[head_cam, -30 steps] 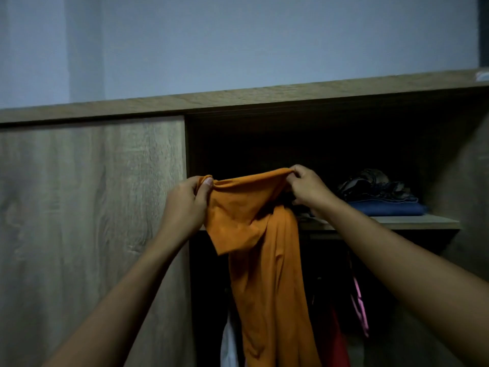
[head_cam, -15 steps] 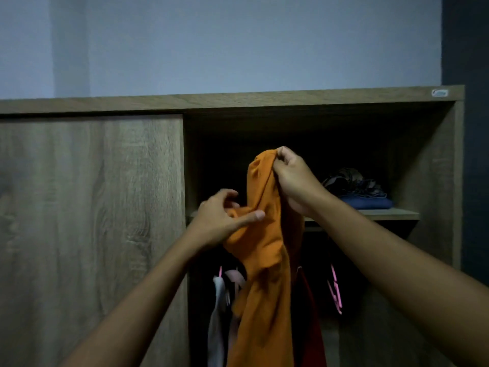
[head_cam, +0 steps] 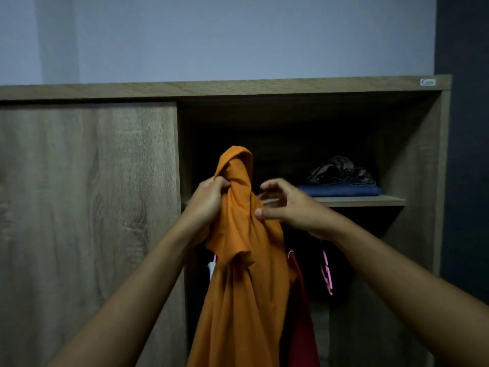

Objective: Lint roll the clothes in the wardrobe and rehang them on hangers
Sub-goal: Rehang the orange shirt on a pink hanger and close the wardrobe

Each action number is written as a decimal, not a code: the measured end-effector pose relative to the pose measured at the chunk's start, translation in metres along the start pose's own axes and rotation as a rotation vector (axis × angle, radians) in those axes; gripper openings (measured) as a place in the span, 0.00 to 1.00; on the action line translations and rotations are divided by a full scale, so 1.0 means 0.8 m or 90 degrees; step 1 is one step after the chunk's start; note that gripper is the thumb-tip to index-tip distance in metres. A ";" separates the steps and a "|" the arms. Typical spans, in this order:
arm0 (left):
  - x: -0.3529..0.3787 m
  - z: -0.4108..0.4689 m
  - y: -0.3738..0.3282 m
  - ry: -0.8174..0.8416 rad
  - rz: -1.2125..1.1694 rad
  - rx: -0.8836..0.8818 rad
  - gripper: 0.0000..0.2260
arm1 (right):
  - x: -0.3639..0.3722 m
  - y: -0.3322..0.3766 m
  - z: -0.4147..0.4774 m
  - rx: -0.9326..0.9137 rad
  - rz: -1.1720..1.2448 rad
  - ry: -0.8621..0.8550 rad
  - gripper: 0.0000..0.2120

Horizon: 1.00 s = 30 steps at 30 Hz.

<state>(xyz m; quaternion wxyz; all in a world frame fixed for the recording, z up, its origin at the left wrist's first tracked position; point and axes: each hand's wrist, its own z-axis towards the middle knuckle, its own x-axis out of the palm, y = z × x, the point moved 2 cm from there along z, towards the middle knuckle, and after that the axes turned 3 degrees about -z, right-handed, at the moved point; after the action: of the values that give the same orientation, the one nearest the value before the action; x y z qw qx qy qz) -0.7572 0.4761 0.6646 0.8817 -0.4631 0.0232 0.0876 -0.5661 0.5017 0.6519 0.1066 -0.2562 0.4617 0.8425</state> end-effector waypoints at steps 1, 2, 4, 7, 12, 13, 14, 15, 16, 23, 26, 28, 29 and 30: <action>-0.002 -0.002 -0.003 -0.005 -0.008 0.000 0.11 | 0.005 -0.008 -0.005 0.039 -0.019 0.041 0.33; -0.003 -0.004 -0.004 -0.001 -0.019 -0.005 0.11 | 0.009 -0.015 -0.010 0.067 -0.031 0.089 0.35; -0.009 -0.010 -0.006 0.011 -0.052 -0.020 0.10 | 0.017 -0.027 -0.021 0.084 -0.046 0.184 0.29; -0.025 -0.013 -0.002 -0.016 -0.097 -0.035 0.09 | 0.021 -0.034 -0.032 0.059 -0.066 0.227 0.20; -0.059 -0.021 0.016 -0.098 -0.154 -0.073 0.09 | -0.005 -0.023 -0.039 0.035 0.035 0.185 0.12; -0.063 -0.025 0.019 -0.106 -0.160 -0.069 0.09 | -0.011 -0.019 -0.040 0.026 0.048 0.190 0.10; -0.067 -0.028 0.023 -0.107 -0.150 -0.064 0.10 | -0.017 -0.015 -0.040 0.016 0.061 0.195 0.08; -0.070 -0.033 0.026 -0.102 -0.129 -0.057 0.10 | -0.022 -0.012 -0.040 0.010 0.072 0.195 0.07; -0.072 -0.037 0.029 -0.095 -0.110 -0.050 0.11 | -0.028 -0.008 -0.039 0.004 0.078 0.187 0.07; -0.071 -0.045 0.039 0.065 -0.284 -0.071 0.14 | -0.034 0.011 -0.029 -0.092 -0.052 0.072 0.08; -0.064 -0.047 0.043 0.170 -0.368 -0.093 0.12 | -0.020 0.021 -0.031 -0.156 -0.202 0.074 0.10; -0.053 -0.049 0.045 0.199 -0.315 -0.073 0.09 | -0.016 0.024 -0.033 -0.195 -0.229 0.079 0.11; -0.046 -0.049 0.048 0.185 -0.251 -0.059 0.08 | -0.014 0.025 -0.034 -0.211 -0.234 0.079 0.11; -0.038 -0.048 0.052 0.164 -0.175 -0.047 0.07 | -0.013 0.025 -0.035 -0.220 -0.235 0.075 0.11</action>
<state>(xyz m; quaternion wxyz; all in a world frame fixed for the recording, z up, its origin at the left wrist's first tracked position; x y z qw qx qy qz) -0.7930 0.4633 0.6125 0.8575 -0.5013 0.0690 -0.0931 -0.5563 0.4680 0.6599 0.1859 -0.3989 0.2617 0.8589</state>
